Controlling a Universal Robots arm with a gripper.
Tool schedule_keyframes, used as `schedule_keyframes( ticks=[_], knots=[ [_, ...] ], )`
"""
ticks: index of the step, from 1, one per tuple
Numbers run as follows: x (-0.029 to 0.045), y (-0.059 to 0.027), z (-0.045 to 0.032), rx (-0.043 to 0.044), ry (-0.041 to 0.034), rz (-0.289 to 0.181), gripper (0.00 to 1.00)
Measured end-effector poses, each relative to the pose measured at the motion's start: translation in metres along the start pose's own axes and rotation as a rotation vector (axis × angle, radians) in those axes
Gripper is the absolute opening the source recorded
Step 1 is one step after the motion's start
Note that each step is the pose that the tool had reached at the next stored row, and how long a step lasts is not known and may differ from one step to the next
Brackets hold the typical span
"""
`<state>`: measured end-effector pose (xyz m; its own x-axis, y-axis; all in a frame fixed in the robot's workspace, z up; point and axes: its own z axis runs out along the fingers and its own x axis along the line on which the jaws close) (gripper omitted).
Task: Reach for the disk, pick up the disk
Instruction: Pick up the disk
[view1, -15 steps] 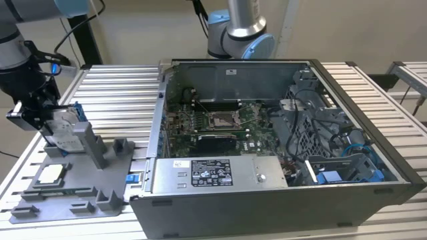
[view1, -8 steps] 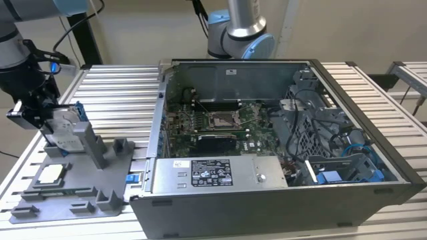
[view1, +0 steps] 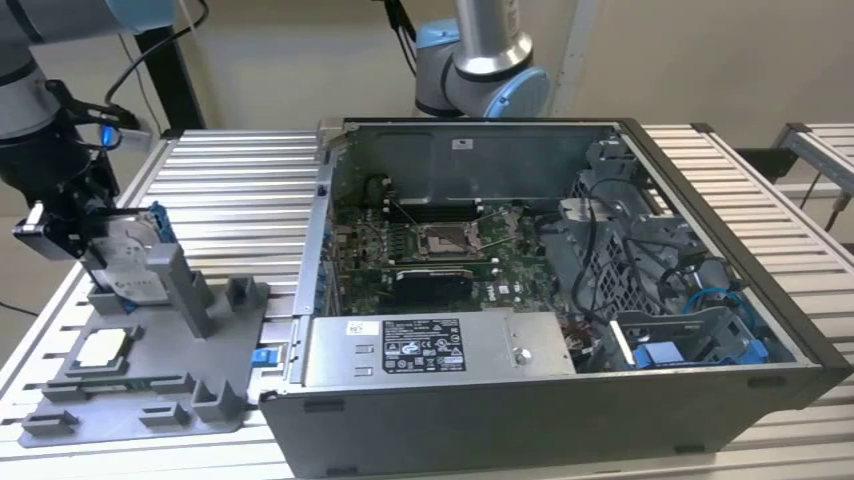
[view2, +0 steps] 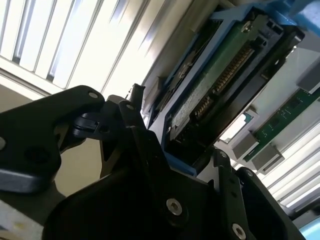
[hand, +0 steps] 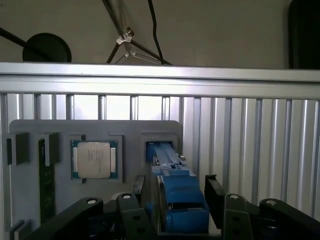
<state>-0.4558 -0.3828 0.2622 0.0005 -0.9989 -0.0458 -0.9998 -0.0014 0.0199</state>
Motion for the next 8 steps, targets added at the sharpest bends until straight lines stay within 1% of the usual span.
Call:
schedule_keyframes(
  ticks=[3, 8],
  knots=[
    [0.0011, 0.0000, -0.0001, -0.0002, -0.0002, -0.001, 1.00],
    [0.0013, 0.0001, 0.0021, 0.0002, -0.0020, -0.004, 1.00]
  ],
)
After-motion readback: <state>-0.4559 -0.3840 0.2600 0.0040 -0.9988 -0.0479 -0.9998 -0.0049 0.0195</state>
